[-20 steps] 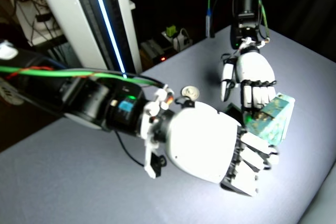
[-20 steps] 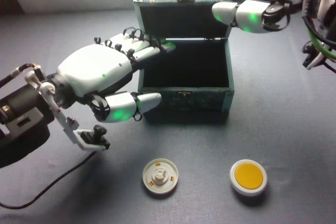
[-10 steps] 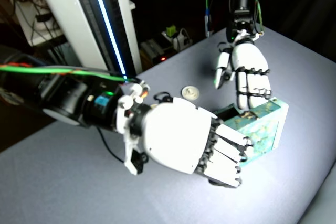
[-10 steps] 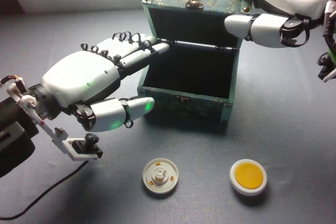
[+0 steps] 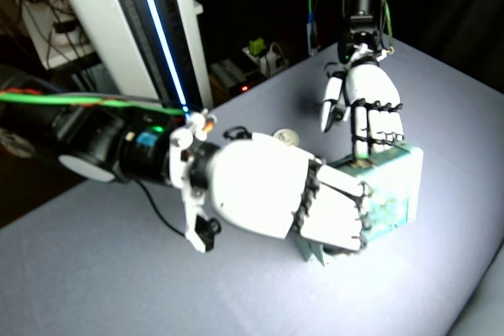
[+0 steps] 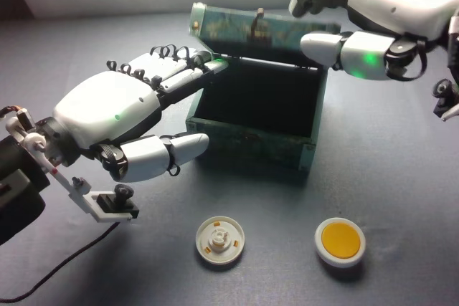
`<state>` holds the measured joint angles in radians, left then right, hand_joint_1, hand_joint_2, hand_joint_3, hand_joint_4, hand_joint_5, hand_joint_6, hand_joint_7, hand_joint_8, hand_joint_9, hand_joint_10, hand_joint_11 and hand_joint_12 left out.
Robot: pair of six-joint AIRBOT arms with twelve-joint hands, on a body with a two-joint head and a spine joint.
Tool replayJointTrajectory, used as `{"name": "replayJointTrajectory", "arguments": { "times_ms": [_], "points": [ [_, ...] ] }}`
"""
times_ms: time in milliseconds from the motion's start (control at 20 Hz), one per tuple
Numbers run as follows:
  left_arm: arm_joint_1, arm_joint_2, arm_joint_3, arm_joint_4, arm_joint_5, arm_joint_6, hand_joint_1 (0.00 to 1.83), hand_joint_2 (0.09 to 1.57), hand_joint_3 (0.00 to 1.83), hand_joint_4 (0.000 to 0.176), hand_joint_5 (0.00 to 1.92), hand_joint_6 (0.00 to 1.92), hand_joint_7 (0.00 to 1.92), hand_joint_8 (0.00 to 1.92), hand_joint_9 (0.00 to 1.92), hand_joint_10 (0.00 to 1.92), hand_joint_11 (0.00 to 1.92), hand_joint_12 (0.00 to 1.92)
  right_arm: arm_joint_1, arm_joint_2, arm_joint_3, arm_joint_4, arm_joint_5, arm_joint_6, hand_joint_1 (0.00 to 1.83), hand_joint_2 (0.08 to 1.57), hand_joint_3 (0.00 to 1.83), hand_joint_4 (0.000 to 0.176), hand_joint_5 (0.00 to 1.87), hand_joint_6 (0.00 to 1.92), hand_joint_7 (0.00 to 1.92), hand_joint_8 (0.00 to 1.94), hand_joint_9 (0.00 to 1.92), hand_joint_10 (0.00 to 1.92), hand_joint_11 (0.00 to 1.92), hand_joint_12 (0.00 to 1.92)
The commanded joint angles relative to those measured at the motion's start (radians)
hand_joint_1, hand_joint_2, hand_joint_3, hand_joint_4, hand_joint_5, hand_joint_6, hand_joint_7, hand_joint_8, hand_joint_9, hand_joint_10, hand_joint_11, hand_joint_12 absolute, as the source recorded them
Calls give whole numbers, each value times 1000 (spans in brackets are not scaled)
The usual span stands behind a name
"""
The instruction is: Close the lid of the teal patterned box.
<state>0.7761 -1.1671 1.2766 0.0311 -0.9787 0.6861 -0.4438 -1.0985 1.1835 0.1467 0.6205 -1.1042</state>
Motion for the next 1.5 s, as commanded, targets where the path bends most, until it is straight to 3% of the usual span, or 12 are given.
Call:
{"name": "replayJointTrajectory", "arguments": {
  "times_ms": [0, 150, 600, 650, 800, 850, 1050, 1150, 1200, 1300, 1400, 1450],
  "points": [
    [-1, 8, -3, -14, -128, -3, 187, 1422, 4, 55, 86, 9, 51, 3, 53, 10, 0, 771, 2, 13, -2, -4, 141, 13, 138, 1455, 0, 0, 253, 598, 342, 459, 74, 1130, 0, 1864],
    [9, 10, -8, -22, -135, -3, 192, 1424, 2, 63, 84, 7, 45, 0, 52, 8, 0, 817, -17, 20, -14, -15, 156, 34, 138, 1468, 0, 0, 219, 518, 329, 547, 93, 1235, 0, 1917],
    [64, 22, -35, -46, -153, -5, 84, 1440, 1, 58, 48, 1, 20, 0, 4, 0, 0, 656, -78, 24, -25, -15, 184, 90, 25, 1442, 0, 0, 203, 318, 281, 76, 0, 789, 0, 1672],
    [71, 25, -40, -46, -153, -6, 65, 1434, 0, 18, 72, 7, 53, 4, 13, 4, 0, 423, -82, 27, -28, -15, 185, 91, 8, 1442, 0, 0, 96, 947, 344, 318, 0, 1202, 0, 1891],
    [100, 51, -65, -45, -162, -6, 69, 1422, 0, 66, 132, 22, 109, 10, 78, 25, 0, 777, -98, 34, -39, -15, 191, 93, 0, 1474, 4, 0, 63, 1123, 259, 887, 99, 1479, 87, 1920],
    [108, 57, -71, -45, -165, -6, 133, 1437, 1, 44, 234, 51, 226, 32, 194, 69, 0, 1189, -103, 36, -42, -15, 192, 95, 0, 1478, 1, 0, 91, 916, 209, 904, 84, 1426, 69, 1921],
    [133, 95, -103, -41, -211, -5, 108, 1434, 0, 0, 398, 68, 527, 52, 458, 289, 0, 1658, -119, 54, -57, -15, 209, 99, 0, 1473, 0, 0, 167, 857, 312, 1009, 236, 1532, 239, 1921],
    [140, 124, -127, -39, -245, 15, 103, 1436, 0, 0, 433, 52, 582, 36, 464, 400, 37, 1676, -129, 75, -72, -15, 227, 100, 0, 1473, 0, 0, 184, 860, 368, 1078, 337, 1572, 353, 1921],
    [144, 144, -143, -39, -266, 29, 98, 1432, 0, 0, 470, 47, 613, 27, 445, 435, 5, 1625, -137, 90, -82, -15, 243, 102, 0, 1466, 0, 0, 107, 895, 173, 805, 47, 1296, 49, 1894],
    [153, 174, -166, -40, -307, 54, 142, 1452, 3, 0, 489, 45, 605, 14, 430, 418, 7, 1595, -156, 121, -108, -15, 282, 102, 26, 1476, 5, 0, 36, 859, 133, 685, 1, 1189, 1, 1903],
    [167, 197, -185, -58, -342, 83, 339, 1400, 0, 0, 494, 30, 535, 3, 403, 358, 18, 1576, -184, 161, -142, -15, 343, 102, 83, 1459, 0, 0, 9, 840, 261, 948, 203, 1441, 115, 1920],
    [178, 204, -191, -74, -359, 95, 278, 1422, 6, 0, 332, 5, 324, 0, 200, 253, 3, 1301, -200, 180, -158, -15, 375, 102, 107, 1447, 0, 0, 1, 705, 114, 786, 40, 1167, 22, 1867]
  ]
}}
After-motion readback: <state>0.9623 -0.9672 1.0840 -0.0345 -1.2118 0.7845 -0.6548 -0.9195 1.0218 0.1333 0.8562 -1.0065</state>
